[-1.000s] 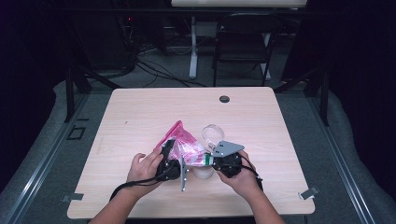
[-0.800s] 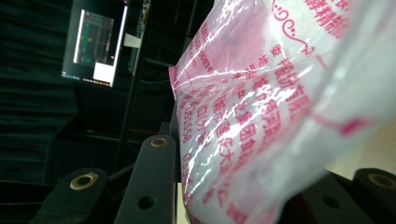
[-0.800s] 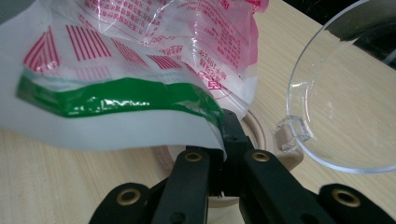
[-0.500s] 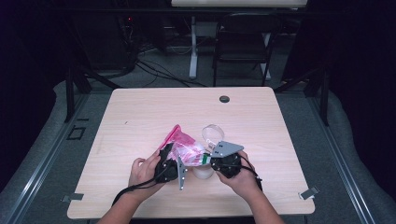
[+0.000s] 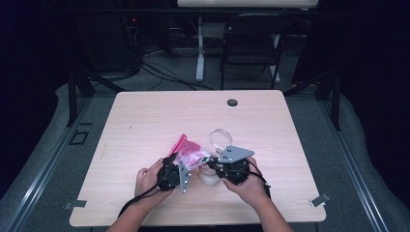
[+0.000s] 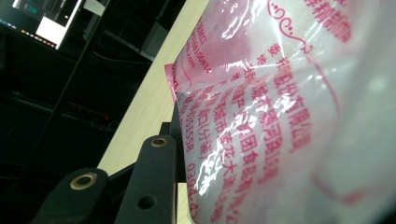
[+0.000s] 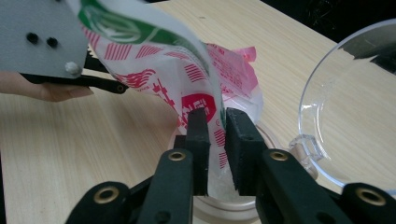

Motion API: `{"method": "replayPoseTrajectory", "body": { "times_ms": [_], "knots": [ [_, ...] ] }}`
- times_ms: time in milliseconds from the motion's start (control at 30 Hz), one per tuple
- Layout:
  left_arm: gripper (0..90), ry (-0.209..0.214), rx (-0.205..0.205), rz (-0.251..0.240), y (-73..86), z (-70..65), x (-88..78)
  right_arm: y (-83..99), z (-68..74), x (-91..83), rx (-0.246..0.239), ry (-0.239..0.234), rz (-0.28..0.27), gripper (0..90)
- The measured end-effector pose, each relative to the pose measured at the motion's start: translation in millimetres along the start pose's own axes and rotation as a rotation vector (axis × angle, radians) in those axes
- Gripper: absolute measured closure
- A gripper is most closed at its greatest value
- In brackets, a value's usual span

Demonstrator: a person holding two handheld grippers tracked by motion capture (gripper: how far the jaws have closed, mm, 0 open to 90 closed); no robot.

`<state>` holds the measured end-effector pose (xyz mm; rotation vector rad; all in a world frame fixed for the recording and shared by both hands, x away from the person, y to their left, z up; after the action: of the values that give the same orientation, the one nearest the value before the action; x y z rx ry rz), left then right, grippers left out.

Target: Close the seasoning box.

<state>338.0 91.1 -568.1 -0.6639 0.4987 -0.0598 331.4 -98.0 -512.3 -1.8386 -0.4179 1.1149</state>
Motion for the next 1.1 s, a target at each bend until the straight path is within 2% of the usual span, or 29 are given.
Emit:
{"method": "replayPoseTrajectory", "body": {
  "times_ms": [100, 200, 267, 367, 567, 867, 1100],
  "knots": [
    [72.5, 0.025, -0.034, 0.006, 1.7, -0.6, 0.7, -1.3, 0.6, 0.0, -0.003, 0.003, -0.009, 75.3],
    [72.5, 0.049, -0.046, 0.016, 3.1, 0.7, 1.2, -1.9, 0.5, -0.2, 0.003, 0.001, -0.017, 72.3],
    [72.5, 0.064, -0.073, 0.023, 4.7, 0.6, 2.1, -2.4, 0.3, -0.6, 0.009, -0.004, -0.027, 70.5],
    [72.4, 0.070, -0.079, 0.026, 7.0, -0.9, 4.8, -2.9, 0.1, -1.0, 0.016, -0.009, -0.033, 69.4],
    [71.9, 0.136, -0.134, 0.036, 12.5, -3.2, 10.8, -3.4, 0.4, -0.4, 0.016, -0.002, -0.038, 66.8],
    [71.8, 0.277, -0.287, 0.081, 21.6, -4.7, 22.2, -4.9, 1.5, 0.0, 0.024, -0.006, -0.056, 62.2],
    [72.0, 0.317, -0.343, 0.088, 24.7, -2.5, 24.0, -6.8, -1.1, -3.1, 0.045, 0.005, -0.092, 55.7]
  ]
}}
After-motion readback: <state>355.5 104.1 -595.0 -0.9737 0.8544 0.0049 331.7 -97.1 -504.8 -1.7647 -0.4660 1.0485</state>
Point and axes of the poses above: each handheld gripper's, and its own axes: x roughly forward along the jaws, y roughly out of its underside, z roughly to its left, the point moved 4 cm from there along x, roughly forward along the jaws, and after that the axes turned 5 degrees about -x, right-handed, at the moved point
